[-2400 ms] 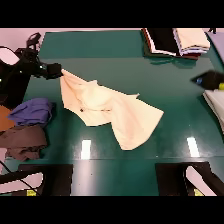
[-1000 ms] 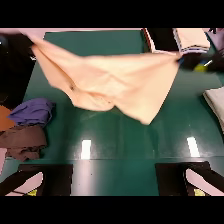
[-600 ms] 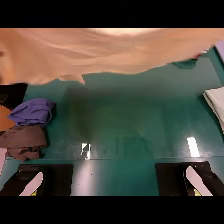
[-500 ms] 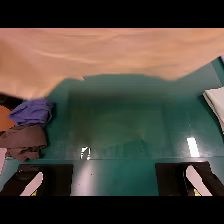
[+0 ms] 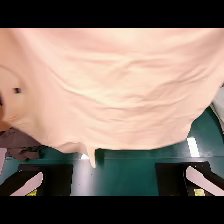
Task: Fold the shirts.
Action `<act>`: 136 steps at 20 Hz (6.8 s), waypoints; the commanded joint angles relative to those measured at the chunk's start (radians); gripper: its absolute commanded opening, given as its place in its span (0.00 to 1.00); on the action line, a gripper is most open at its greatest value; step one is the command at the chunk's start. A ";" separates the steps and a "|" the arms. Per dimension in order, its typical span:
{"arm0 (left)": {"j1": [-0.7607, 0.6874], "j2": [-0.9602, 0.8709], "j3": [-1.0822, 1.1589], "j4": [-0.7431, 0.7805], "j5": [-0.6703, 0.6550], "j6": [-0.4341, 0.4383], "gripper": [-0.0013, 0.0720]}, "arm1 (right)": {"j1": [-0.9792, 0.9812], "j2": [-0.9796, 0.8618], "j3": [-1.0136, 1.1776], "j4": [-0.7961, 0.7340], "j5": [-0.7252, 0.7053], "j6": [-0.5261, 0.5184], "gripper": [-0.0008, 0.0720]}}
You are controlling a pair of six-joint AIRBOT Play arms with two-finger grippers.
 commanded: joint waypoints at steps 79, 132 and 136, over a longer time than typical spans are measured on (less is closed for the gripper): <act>0.079 0.363 0.095 -0.098 -0.013 -0.054 0.04 | 0.055 0.352 -0.051 -0.210 -0.053 0.003 0.03; 0.066 0.114 -1.220 0.149 -0.180 -0.134 0.70 | 0.089 -0.079 -0.557 -0.120 0.014 -0.011 0.54; 0.065 0.227 -1.450 0.005 -0.148 -0.148 0.70 | 0.089 -0.027 -0.557 -0.120 0.014 -0.011 0.54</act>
